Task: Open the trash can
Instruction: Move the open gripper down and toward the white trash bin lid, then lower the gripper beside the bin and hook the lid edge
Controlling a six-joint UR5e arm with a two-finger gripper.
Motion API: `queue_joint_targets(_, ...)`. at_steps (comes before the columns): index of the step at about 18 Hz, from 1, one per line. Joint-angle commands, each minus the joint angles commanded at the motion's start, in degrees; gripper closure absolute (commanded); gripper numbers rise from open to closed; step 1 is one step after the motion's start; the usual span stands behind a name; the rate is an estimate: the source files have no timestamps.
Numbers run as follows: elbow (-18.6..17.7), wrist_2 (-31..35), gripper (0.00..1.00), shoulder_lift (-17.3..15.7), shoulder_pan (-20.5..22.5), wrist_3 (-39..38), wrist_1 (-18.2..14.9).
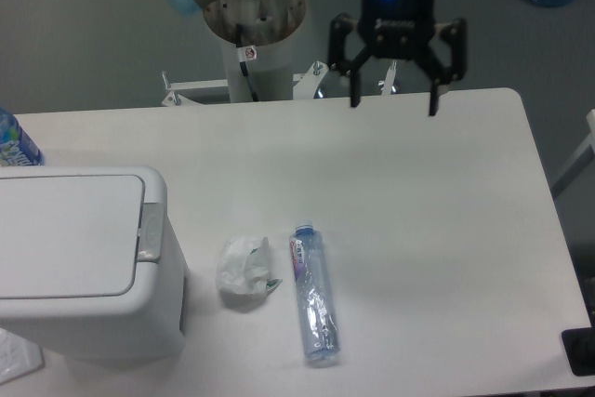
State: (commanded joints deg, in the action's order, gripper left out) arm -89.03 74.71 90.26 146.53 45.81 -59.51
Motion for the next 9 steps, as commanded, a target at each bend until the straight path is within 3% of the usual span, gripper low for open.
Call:
queue_joint_targets(4, 0.2, 0.1, 0.00, 2.1, -5.1, -5.6, 2.3)
queue_joint_targets(9, 0.2, 0.2, 0.00, 5.2, -10.5, -14.3, 9.8)
